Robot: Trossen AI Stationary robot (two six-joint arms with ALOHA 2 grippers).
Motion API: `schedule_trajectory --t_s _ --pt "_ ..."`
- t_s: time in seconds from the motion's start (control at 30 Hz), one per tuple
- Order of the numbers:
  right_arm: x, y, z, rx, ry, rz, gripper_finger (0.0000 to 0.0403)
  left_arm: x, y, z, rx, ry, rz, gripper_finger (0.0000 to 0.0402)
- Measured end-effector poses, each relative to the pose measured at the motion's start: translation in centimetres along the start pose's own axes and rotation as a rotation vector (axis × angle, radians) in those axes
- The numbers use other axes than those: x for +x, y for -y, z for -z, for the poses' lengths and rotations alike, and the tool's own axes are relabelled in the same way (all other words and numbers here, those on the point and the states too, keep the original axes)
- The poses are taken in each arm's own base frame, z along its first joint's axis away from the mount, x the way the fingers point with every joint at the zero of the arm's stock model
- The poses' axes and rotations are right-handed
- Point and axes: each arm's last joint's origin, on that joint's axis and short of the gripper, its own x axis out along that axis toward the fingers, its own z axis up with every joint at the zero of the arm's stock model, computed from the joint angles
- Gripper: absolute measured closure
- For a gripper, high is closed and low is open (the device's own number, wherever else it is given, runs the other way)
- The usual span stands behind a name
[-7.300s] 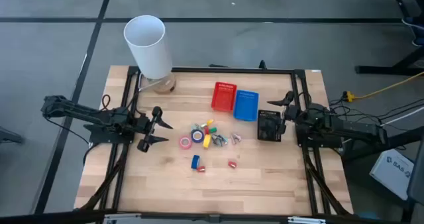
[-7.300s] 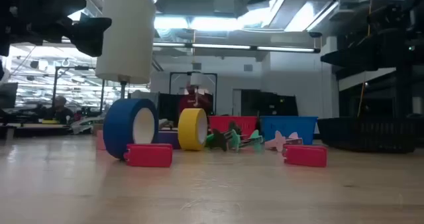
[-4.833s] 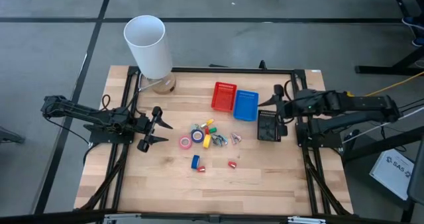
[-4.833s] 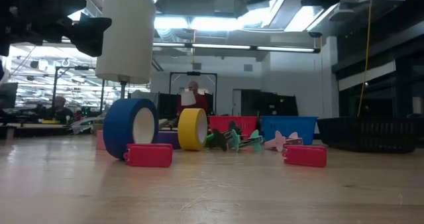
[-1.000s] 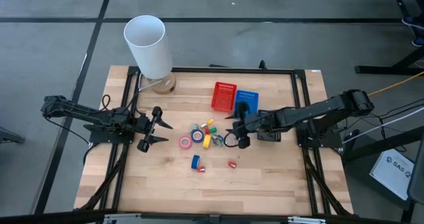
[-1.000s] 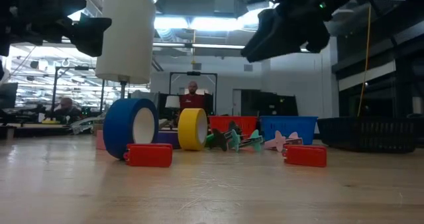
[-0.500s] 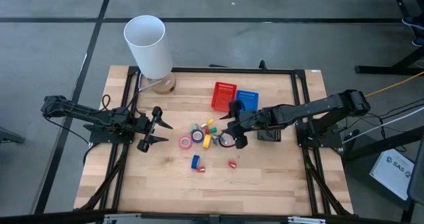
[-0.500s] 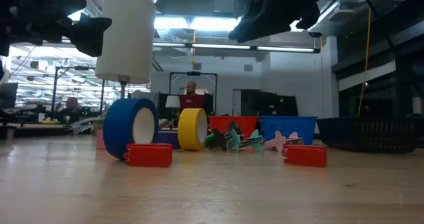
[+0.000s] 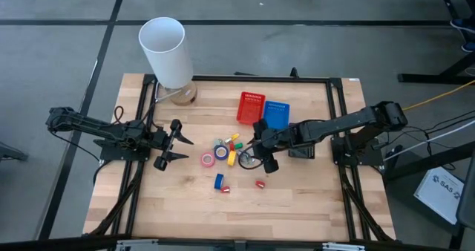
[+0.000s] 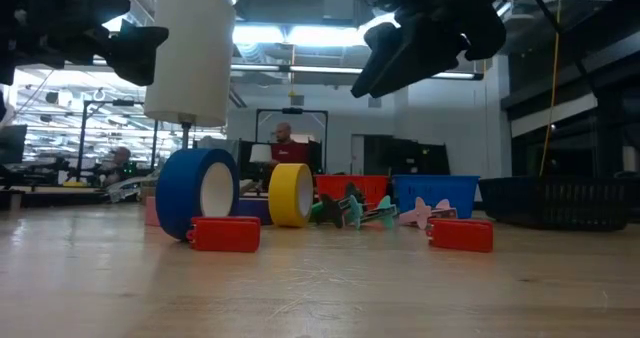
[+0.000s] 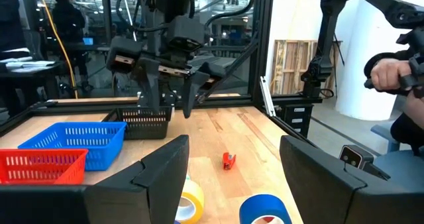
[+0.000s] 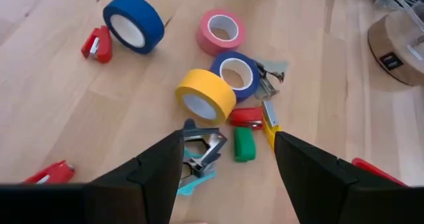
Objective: Pick and place Stapler, Stapler remover, tape
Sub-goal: Put the pink staple remover into the blue bin
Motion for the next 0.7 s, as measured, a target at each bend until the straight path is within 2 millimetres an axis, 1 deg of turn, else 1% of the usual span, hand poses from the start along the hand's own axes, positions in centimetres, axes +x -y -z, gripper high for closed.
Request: schedule_trajectory --t_s 0.07,0.13,0.23,0.43,0.5,0.7 --pt "0.0 -0.4 0.2 0.028 -0.022 -0.014 0.0164 0.0 0.0 0.0 0.000 0.000 0.000 0.0166" --pt "0.0 -0.6 0.4 0.113 -0.046 -0.019 0.0164 0.0 0.0 0.0 0.000 0.000 0.000 0.0167" --pt "-0.1 -0.8 1.2 0.228 -0.130 -0.041 0.0164 0.0 0.0 0.0 0.000 0.000 0.000 0.0167" --pt "0.0 -1.4 1.8 0.488 -0.203 -0.145 0.0164 0.0 0.0 0.0 0.000 0.000 0.000 0.0166" --pt "0.0 -1.4 1.7 0.507 -0.198 -0.173 0.0164 0.0 0.0 0.0 0.000 0.000 0.000 0.0167" --pt "0.0 -1.4 1.8 0.453 -0.198 -0.174 0.0164 0.0 0.0 0.0 0.000 0.000 0.000 0.0167"
